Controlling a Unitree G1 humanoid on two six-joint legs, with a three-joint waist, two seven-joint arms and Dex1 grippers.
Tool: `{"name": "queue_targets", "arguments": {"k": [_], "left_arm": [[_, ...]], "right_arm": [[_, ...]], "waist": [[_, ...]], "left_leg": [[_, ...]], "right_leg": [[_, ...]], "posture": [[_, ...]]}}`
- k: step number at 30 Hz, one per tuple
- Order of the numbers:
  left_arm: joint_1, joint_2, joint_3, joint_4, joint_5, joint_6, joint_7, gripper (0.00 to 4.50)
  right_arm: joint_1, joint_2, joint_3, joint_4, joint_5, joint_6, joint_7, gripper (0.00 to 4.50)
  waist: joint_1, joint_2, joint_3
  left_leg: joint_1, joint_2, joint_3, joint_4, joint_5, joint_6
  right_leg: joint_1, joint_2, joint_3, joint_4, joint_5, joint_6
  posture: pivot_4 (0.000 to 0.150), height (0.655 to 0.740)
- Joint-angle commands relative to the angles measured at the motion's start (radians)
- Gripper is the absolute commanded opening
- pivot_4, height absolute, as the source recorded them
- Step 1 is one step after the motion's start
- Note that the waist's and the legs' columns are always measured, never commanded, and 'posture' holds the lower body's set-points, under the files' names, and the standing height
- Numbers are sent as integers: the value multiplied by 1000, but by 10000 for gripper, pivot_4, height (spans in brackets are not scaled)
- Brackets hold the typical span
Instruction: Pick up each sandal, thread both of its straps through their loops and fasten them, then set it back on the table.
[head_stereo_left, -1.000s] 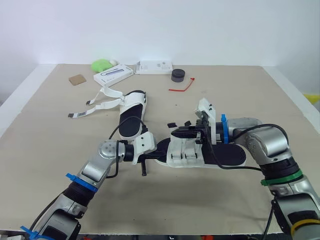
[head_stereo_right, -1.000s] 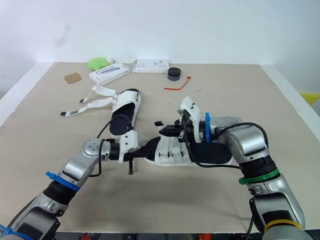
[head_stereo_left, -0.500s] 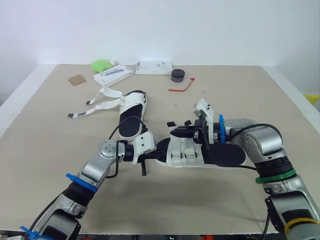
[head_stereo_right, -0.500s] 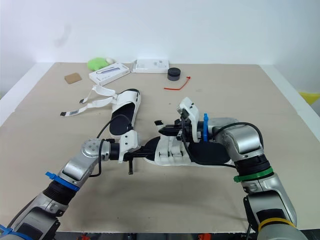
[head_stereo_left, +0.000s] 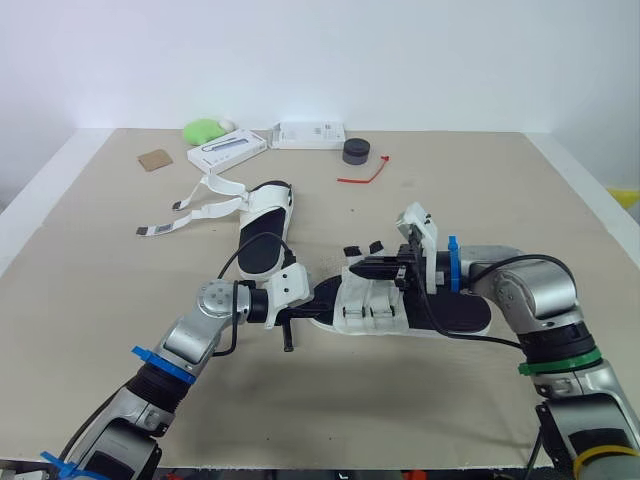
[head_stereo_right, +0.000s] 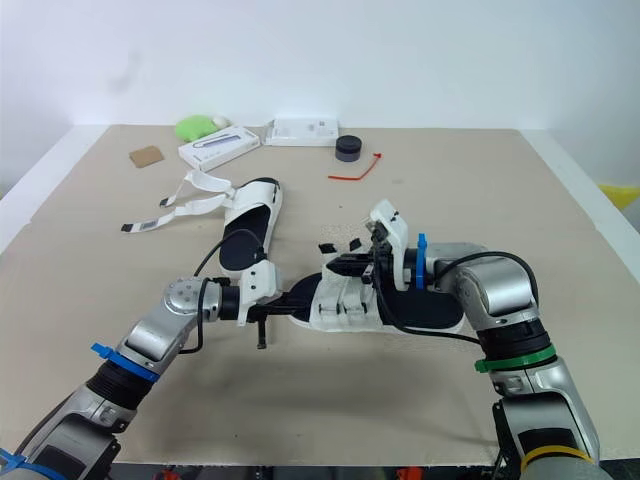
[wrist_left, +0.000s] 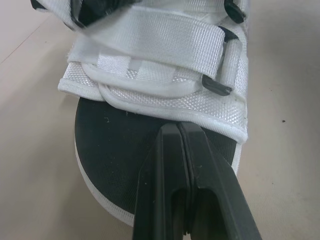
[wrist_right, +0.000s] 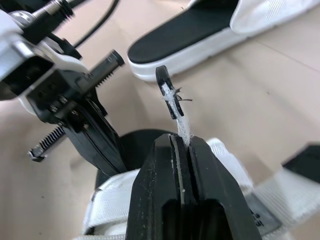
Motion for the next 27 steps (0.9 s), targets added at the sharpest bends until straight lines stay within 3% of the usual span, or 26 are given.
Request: {"name": "queue_targets", "arguments": {"k": [1,7,8,17,21,24,27], "left_arm": [[30,19,-30,54,54,35,-1,0],[35,24,-29,46,52,37,-1,0],[36,24,-29,45,52,38,-1,0],[35,22,-31,43,53,38,1,0],[34,20,-30,45,53,38,3,0],[35,20,-30,44,53,39,4,0],[38,19,-31,45,53,38,6,0]], "right_arm": [[-10,-7,-36,-19,-16,-21,-9,15445],[-18,-15,-23,-19,-62,-95,8,43434],[-19,-17,-24,-21,-67,-104,13,44317],[-126,-26,-53,20,-128,-272,58,44317],[-156,-13,-52,-63,-98,-287,93,44317],[-133,-4,-42,-123,-88,-285,107,35635],[-99,-9,-20,-157,-98,-284,125,22855]], "waist": [[0,0,0],[0,0,0],[0,0,0],[-1,0,0],[-1,0,0],[-1,1,0],[0,0,0]], "left_leg": [[0,0,0,0,0,0],[0,0,0,0,0,0],[0,0,0,0,0,0],[0,0,0,0,0,0],[0,0,-1,0,0,0],[0,0,-1,0,0,0],[0,0,-1,0,0,0]], "right_leg": [[0,0,0,0,0,0],[0,0,0,0,0,0],[0,0,0,0,0,0],[0,1,0,0,0,0],[0,1,0,0,0,0],[0,1,0,0,0,-1],[0,0,0,0,0,-1]], "posture": [[1500,7400],[1500,7400],[1500,7400],[1500,7400],[1500,7400],[1500,7400],[1500,7400]]}}
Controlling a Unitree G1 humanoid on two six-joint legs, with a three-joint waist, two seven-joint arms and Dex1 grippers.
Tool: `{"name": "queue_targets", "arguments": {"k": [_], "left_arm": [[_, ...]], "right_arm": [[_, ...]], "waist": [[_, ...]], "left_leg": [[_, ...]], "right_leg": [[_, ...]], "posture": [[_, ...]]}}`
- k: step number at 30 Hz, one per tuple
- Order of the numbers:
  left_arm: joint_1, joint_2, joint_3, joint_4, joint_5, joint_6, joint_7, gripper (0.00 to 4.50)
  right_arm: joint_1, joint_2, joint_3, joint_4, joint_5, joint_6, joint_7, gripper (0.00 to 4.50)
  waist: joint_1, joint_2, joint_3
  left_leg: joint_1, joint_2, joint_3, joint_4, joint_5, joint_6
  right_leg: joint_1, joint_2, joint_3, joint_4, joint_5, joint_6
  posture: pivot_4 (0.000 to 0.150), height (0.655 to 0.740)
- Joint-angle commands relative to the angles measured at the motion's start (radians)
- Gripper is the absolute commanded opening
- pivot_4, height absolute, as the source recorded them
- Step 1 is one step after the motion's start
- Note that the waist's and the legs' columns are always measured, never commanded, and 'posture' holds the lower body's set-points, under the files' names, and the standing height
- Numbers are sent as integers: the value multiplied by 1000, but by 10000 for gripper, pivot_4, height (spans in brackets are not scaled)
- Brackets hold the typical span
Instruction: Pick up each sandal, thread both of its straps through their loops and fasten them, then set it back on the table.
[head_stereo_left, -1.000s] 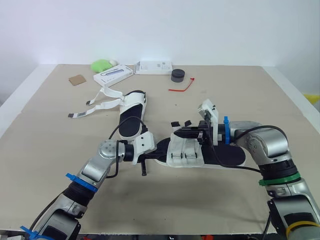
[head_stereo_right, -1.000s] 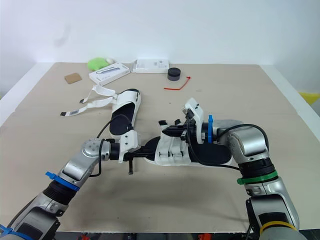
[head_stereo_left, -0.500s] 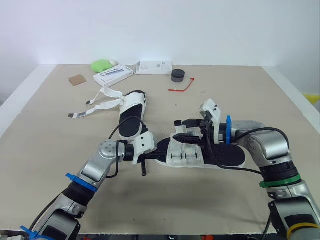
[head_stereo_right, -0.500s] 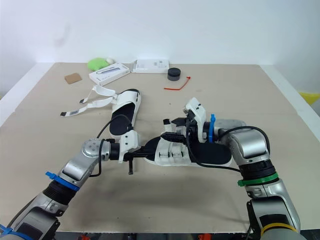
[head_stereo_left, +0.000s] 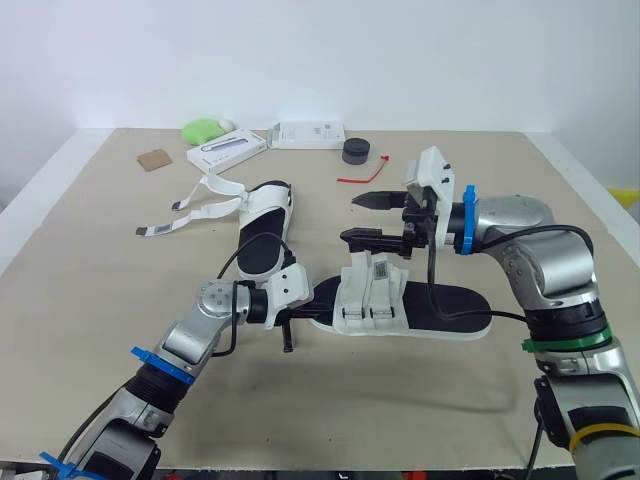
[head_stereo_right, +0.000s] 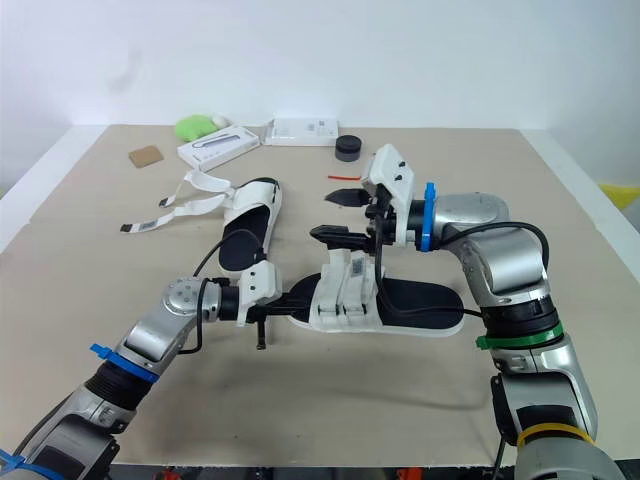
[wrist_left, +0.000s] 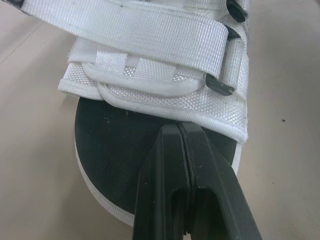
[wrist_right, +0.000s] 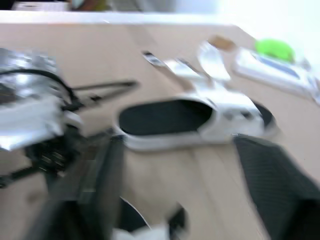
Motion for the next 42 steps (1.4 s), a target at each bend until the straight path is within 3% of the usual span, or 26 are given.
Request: {"name": "queue_targets", "arguments": {"k": [1,3,5,15,23,26,31,32,34,37,40,42], "left_arm": [[35,15,-28,52,52,38,5,0],[35,14,-28,53,52,38,6,0],[33,12,-27,53,51,39,8,0],[30,12,-25,55,49,38,6,0],[34,17,-23,40,41,36,4,0],[30,6,6,23,17,18,13,0],[26,-1,92,-55,-91,27,-13,0],[29,5,106,-72,-110,28,-24,5148],[37,23,128,-105,-143,30,-54,11290],[60,60,176,-165,-207,26,-104,26518],[80,86,216,-215,-262,42,-129,42638],[101,115,247,-260,-310,60,-157,44542]], "right_arm": [[41,-13,14,-59,-4,-17,27,20083],[81,-20,43,-45,-46,-49,33,8807],[98,-29,67,12,-104,-96,26,577],[79,-36,132,232,-265,-215,43,577],[78,-27,139,251,-292,-237,66,577],[45,-14,78,268,-245,-230,63,577],[13,-50,-51,289,-166,-259,84,17522],[11,-64,-73,298,-156,-268,88,23339],[22,-100,-107,312,-141,-285,116,30145],[91,-179,-153,342,-140,-315,163,44448],[159,-225,-175,363,-140,-358,200,45000],[222,-252,-182,372,-139,-374,230,45000]], "waist": [[0,0,0],[0,0,0],[0,0,0],[0,1,0],[0,1,-1],[0,1,0],[-1,1,1],[0,1,1],[0,2,1],[0,2,1],[0,2,2],[0,2,2]], "left_leg": [[0,0,0,0,0,0],[0,0,0,0,0,0],[0,0,1,0,0,0],[1,0,1,0,0,-1],[6,0,2,0,0,0],[7,0,2,0,0,0],[2,0,2,0,0,-1],[-1,0,2,0,0,-1],[-3,0,1,0,0,-1],[-4,0,1,-1,-1,0],[-4,0,1,-1,-3,-1],[-4,0,2,-1,-3,-1]], "right_leg": [[0,0,0,0,0,0],[0,0,0,0,0,0],[0,0,0,0,0,0],[0,1,0,0,0,0],[4,0,0,0,0,0],[4,1,0,0,0,0],[1,1,1,0,1,0],[-2,0,1,1,3,-4],[-4,0,0,1,4,-7],[-4,0,-1,0,3,-7],[-3,-1,-1,-1,1,-5],[-3,-2,0,-1,0,-4]], "posture": [[1500,7400],[1500,7400],[1500,7400],[1500,7400],[1500,7400],[1500,7400],[1500,7400],[1500,7400],[1500,7400],[1500,7400],[1500,7400],[1500,7400]]}}
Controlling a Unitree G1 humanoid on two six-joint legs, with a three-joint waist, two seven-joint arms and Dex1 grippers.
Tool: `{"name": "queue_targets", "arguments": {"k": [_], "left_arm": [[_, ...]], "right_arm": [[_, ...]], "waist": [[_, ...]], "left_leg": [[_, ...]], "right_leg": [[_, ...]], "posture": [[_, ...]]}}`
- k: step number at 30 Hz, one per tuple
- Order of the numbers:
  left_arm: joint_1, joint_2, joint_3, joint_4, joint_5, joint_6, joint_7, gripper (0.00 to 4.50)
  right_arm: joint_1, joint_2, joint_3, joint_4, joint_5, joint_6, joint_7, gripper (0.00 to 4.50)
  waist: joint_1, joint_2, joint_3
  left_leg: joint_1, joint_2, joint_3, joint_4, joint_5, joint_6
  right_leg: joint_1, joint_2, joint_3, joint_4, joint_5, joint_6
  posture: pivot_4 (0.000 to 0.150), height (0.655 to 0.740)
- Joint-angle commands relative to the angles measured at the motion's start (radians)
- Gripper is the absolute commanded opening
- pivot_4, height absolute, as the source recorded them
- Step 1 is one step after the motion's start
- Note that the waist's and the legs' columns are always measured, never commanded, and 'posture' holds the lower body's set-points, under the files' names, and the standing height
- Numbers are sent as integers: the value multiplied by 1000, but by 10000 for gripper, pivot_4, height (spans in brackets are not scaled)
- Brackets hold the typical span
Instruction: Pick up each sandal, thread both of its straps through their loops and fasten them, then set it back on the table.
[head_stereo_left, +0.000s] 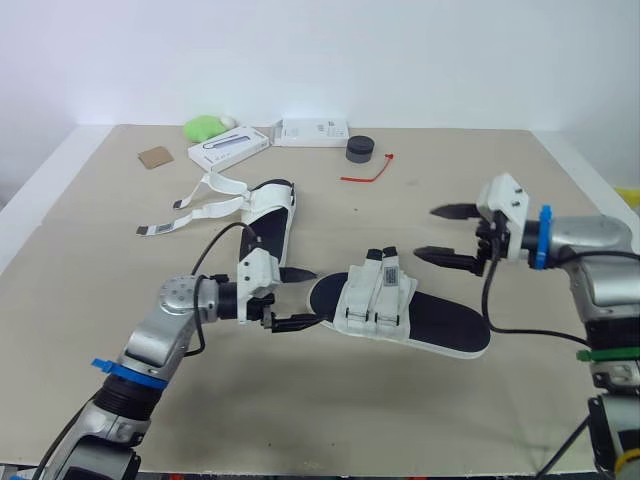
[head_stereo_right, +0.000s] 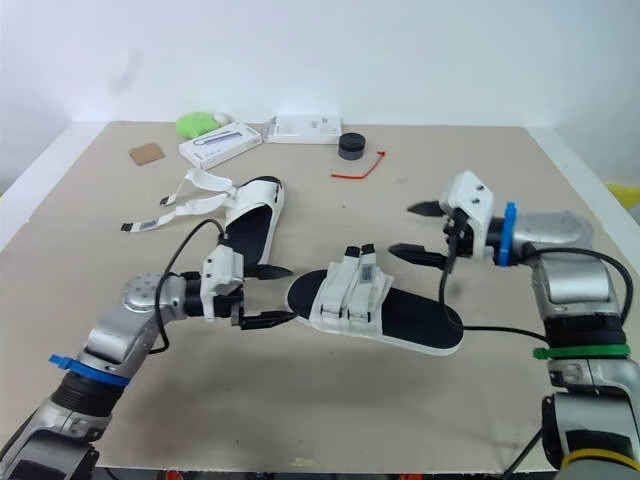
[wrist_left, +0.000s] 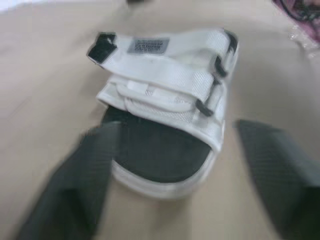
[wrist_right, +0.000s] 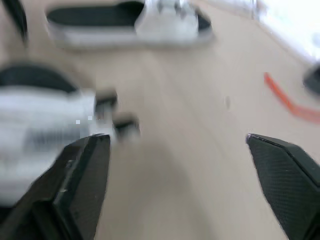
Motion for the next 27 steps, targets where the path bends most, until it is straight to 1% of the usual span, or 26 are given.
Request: {"name": "queue_targets", "arguments": {"k": [1,2,5,8,9,11,16,17,19,21,27], "left_arm": [[24,35,60,-97,-85,19,-44,44542],[33,46,69,-115,-101,25,-55,44542],[61,85,98,-177,-159,59,-79,44542],[74,109,122,-216,-191,76,-81,44542],[74,113,127,-226,-199,81,-79,44542],[76,117,140,-240,-218,99,-67,44542],[94,115,143,-249,-205,92,-41,44542],[95,111,140,-251,-199,90,-30,44542],[99,108,130,-255,-181,79,-18,45000],[103,108,123,-258,-173,73,-12,45000],[121,104,117,-267,-162,70,1,45000]], "right_arm": [[64,-43,-39,2,14,-44,52,45000],[85,-46,-40,-2,15,-54,62,45000],[128,-1,-26,-14,6,-103,31,45000],[126,38,-1,7,-10,-140,26,45000],[122,48,5,15,-14,-146,28,45000],[113,73,15,19,-12,-146,19,45000],[96,167,33,-15,-1,-121,-22,45000],[94,182,35,-15,-6,-130,-33,45000],[90,214,23,-15,12,-107,-61,39756],[91,228,14,-16,24,-89,-75,32454],[141,224,-1,-49,40,-77,-85,5526]], "waist": [[0,0,0],[0,1,1],[-3,1,2],[-5,1,3],[-5,1,3],[-4,1,3],[-4,1,3],[-3,1,3],[-3,1,3],[-3,1,3],[-2,1,3]], "left_leg": [[0,0,0,0,0,0],[0,0,1,0,0,0],[0,0,1,0,-1,0],[2,1,4,0,0,-1],[2,1,4,0,0,-1],[2,1,3,0,1,-2],[3,1,3,1,2,-2],[3,1,2,1,2,-2],[3,1,1,1,2,-2],[2,1,1,1,1,-2],[2,0,1,1,1,-3]], "right_leg": [[0,0,0,0,-1,1],[0,-1,1,0,-1,1],[0,0,1,0,-1,1],[0,1,2,0,-2,2],[0,2,2,0,-4,6],[1,3,3,1,-4,7],[1,4,4,2,-3,6],[1,4,4,2,-1,2],[1,4,4,2,0,0],[1,3,4,1,0,0],[1,2,3,1,0,0]], "posture": [[1500,7400],[1500,7400],[1500,7400],[1500,7400],[1500,7400],[1500,7400],[1500,7400],[1500,7400],[1500,7400],[1500,7400],[1500,7400]]}}
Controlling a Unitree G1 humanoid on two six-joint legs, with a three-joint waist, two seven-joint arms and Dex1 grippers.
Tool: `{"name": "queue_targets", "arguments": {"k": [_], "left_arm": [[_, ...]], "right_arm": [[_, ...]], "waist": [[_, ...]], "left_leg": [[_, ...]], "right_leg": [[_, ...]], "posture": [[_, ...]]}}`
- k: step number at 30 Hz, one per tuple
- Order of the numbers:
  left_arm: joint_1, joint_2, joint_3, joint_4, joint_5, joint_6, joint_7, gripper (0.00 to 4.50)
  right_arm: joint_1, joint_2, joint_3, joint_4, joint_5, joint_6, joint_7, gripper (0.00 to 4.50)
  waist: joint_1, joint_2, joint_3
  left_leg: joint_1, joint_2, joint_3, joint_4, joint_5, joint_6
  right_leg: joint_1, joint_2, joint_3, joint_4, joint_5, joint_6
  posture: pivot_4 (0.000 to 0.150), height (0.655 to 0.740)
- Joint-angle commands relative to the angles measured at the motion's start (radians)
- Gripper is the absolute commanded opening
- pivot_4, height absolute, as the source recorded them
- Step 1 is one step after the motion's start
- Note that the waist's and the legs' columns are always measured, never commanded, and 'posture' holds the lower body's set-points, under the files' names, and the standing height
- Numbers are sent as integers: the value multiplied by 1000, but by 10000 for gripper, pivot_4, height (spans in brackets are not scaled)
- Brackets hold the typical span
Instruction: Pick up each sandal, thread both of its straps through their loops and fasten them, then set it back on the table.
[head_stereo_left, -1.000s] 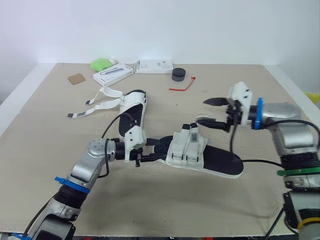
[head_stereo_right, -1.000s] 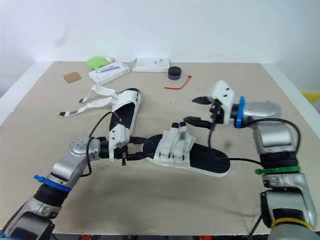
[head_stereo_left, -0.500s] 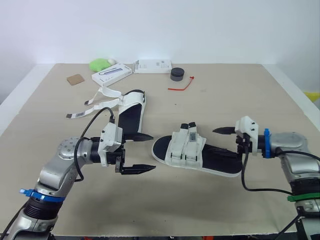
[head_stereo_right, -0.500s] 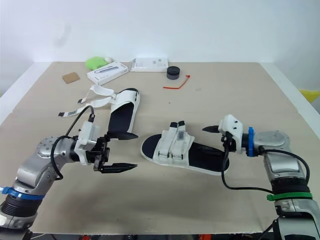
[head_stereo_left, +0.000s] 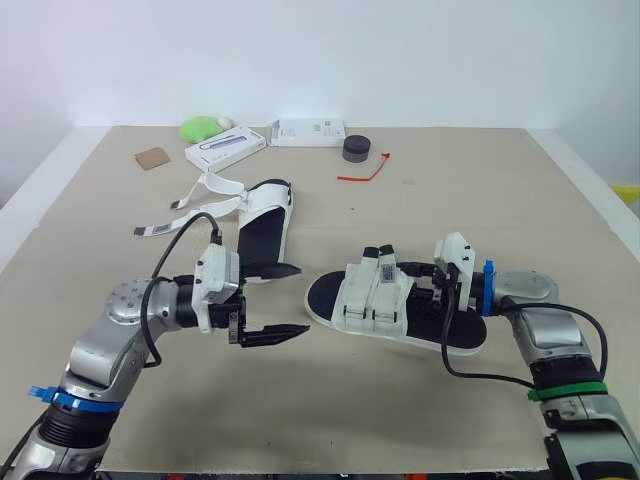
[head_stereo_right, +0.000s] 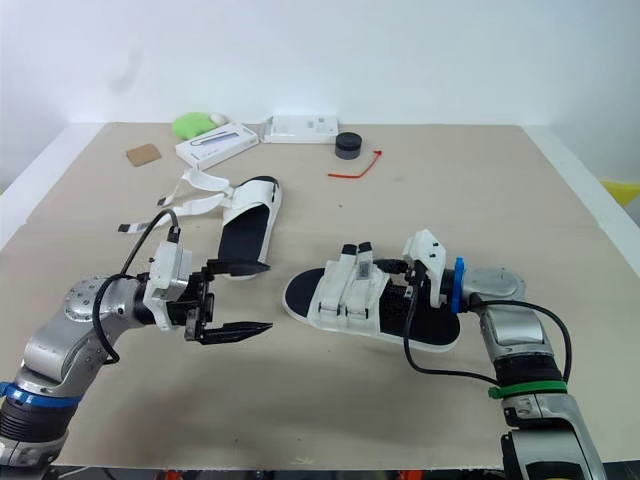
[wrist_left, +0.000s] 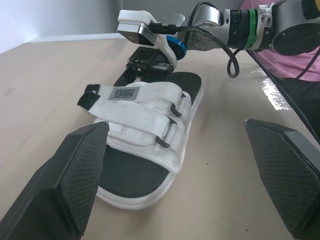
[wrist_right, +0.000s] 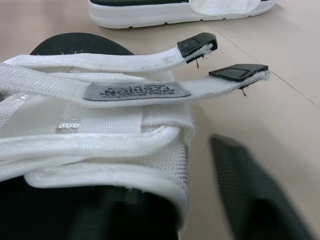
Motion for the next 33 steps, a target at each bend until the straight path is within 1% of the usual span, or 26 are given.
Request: {"name": "queue_targets", "arguments": {"k": [1,4,7,11,16,21,24,28,30,31,33], "left_arm": [[5,-3,4,-33,3,-13,12,45000],[5,-5,0,-26,8,-17,13,45000],[-8,-12,-5,-4,20,-22,19,45000],[-38,-42,-13,30,44,-26,51,45000],[-51,-83,-35,15,58,-12,88,45000],[-55,-87,-38,12,58,-9,103,45000],[-59,-85,-37,13,59,-8,111,45000],[-61,-87,-40,8,57,-3,122,45000],[-60,-87,-42,8,57,-3,122,45000],[-59,-87,-42,8,57,-3,122,45000],[-57,-86,-43,12,58,-5,119,45000]], "right_arm": [[14,-4,-53,-54,40,26,-28,745],[16,9,-94,-92,73,83,-91,238],[-18,33,-180,-105,94,176,-261,238],[-112,116,-343,-38,50,242,-701,238],[-134,247,-443,-44,15,250,-1055,238],[-104,300,-414,-108,-11,317,-1154,238],[-95,320,-421,-114,-33,344,-1231,238],[-84,329,-411,-130,-39,353,-1250,238],[-81,324,-412,-136,-33,356,-1243,7689],[-79,321,-412,-143,-28,367,-1237,10372],[-69,310,-408,-167,-22,387,-1219,19839]], "waist": [[0,0,0],[0,0,0],[-1,0,0],[-1,1,0],[-1,1,0],[-5,1,0],[-4,2,0],[-5,2,0],[-6,2,0],[-6,2,0],[-6,2,0]], "left_leg": [[0,0,0,0,0,0],[0,0,0,0,0,0],[0,0,0,0,0,0],[-1,-1,1,0,1,-1],[-2,0,-1,0,1,-1],[-2,0,1,-1,0,0],[-2,0,1,-1,0,0],[-2,0,1,-1,0,0],[-2,0,1,-1,0,0],[-2,0,1,-1,0,0],[-2,0,2,-1,0,0]], "right_leg": [[0,0,0,0,0,0],[0,0,0,0,0,0],[0,1,0,0,0,0],[-1,0,1,1,1,0],[-1,2,3,0,1,0],[-3,2,5,1,1,0],[-3,2,5,1,1,1],[-2,3,6,1,1,1],[-2,3,6,1,1,1],[-2,3,6,1,1,2],[-2,3,6,1,1,2]], "posture": [[1500,7400],[1500,7400],[1500,7400],[1500,7400],[1500,7400],[1500,7400],[1500,7400],[1500,7400],[1500,7400],[1500,7400],[1500,7400]]}}
